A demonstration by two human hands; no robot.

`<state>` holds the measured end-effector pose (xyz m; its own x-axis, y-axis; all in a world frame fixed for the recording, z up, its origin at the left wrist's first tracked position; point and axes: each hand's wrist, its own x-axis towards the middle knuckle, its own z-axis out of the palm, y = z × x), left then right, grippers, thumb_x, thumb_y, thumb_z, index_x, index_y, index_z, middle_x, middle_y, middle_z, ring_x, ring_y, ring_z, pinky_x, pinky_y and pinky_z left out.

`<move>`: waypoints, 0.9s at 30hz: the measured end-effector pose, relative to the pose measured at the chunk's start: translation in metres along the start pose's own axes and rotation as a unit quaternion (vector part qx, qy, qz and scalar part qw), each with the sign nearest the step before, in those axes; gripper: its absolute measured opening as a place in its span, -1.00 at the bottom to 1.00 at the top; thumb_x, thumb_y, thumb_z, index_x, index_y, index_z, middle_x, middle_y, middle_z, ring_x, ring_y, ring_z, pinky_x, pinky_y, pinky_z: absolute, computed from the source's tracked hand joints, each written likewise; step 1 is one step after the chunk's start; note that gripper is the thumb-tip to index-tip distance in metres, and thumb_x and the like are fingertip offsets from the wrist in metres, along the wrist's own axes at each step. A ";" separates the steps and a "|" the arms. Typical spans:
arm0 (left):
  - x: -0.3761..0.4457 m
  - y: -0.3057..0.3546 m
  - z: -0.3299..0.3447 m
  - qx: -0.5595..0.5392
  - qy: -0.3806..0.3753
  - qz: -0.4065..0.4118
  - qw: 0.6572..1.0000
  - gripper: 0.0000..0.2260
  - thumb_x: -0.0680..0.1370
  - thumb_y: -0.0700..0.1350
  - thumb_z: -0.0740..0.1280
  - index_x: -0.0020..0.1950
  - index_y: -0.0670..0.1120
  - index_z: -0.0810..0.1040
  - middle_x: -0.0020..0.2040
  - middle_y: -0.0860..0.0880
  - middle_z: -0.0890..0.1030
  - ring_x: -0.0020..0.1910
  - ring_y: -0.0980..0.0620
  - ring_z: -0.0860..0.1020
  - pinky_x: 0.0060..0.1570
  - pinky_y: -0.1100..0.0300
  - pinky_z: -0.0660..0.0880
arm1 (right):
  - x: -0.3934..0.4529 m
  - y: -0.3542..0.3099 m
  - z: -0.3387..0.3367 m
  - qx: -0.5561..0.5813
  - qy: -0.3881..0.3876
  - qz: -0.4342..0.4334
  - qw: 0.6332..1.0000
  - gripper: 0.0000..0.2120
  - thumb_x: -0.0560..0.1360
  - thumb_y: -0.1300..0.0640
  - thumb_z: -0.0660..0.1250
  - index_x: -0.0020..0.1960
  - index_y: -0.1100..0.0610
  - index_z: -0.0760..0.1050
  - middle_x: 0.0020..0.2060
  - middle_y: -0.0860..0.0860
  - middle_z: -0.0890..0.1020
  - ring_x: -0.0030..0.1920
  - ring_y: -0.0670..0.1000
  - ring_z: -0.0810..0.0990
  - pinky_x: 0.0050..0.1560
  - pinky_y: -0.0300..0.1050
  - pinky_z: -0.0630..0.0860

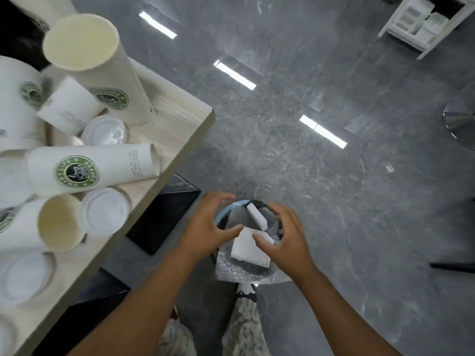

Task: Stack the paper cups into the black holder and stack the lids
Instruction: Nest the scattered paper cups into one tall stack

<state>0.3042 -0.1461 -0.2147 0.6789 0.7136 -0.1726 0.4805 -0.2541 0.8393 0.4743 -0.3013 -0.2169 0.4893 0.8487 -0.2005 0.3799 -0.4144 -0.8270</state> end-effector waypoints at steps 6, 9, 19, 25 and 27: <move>-0.071 0.096 -0.084 -0.040 0.078 -0.006 0.996 -0.47 0.42 0.04 0.62 0.32 0.18 0.51 0.26 0.20 0.54 0.24 0.16 0.57 0.18 0.31 0.50 | -0.019 -0.127 -0.030 0.009 -0.018 -0.099 0.995 -0.35 0.41 -0.12 0.56 0.39 -0.32 0.32 0.31 -0.26 0.43 0.32 -0.15 0.45 0.26 -0.20 0.50; -0.110 0.131 -0.124 -0.052 0.134 -0.007 0.990 -0.49 0.44 0.03 0.61 0.33 0.18 0.51 0.23 0.18 0.57 0.22 0.10 0.59 0.18 0.22 0.55 | -0.034 -0.190 -0.034 0.018 -0.054 -0.153 0.987 -0.33 0.40 -0.32 0.48 0.44 -0.22 0.35 0.30 -0.23 0.44 0.25 -0.09 0.51 0.18 -0.20 0.52; -0.241 0.180 -0.235 -0.069 0.383 -0.029 0.921 -0.47 0.37 -0.01 0.65 0.27 0.15 0.54 0.26 0.20 0.60 0.18 0.13 0.63 0.08 0.19 0.57 | -0.071 -0.338 0.004 0.049 -0.169 -0.309 0.935 -0.33 0.36 0.11 0.63 0.36 -0.18 0.41 0.29 -0.23 0.48 0.26 -0.09 0.51 0.04 -0.43 0.46; -0.350 0.160 -0.279 -0.087 0.502 -0.093 0.856 -0.46 0.35 -0.08 0.66 0.24 0.19 0.56 0.15 0.22 0.66 0.19 0.13 0.63 0.13 0.09 0.59 | -0.099 -0.391 0.067 0.012 -0.271 -0.368 0.889 -0.32 0.34 -0.04 0.56 0.38 -0.24 0.37 0.34 -0.21 0.45 0.22 -0.06 0.51 0.02 -0.34 0.46; -0.387 0.147 -0.288 -0.090 0.530 -0.116 0.835 -0.45 0.34 -0.06 0.67 0.25 0.19 0.56 0.15 0.20 0.66 0.19 0.13 0.63 0.12 0.06 0.60 | -0.110 -0.408 0.093 0.004 -0.295 -0.383 0.876 -0.34 0.32 -0.07 0.54 0.37 -0.23 0.38 0.31 -0.24 0.46 0.21 -0.07 0.52 0.02 -0.37 0.45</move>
<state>-0.0483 -0.2716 0.1241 -0.3396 0.9314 0.1313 0.3754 0.0062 0.9268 0.1921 -0.1952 0.0937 -0.3974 0.8998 0.1801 0.4123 0.3505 -0.8409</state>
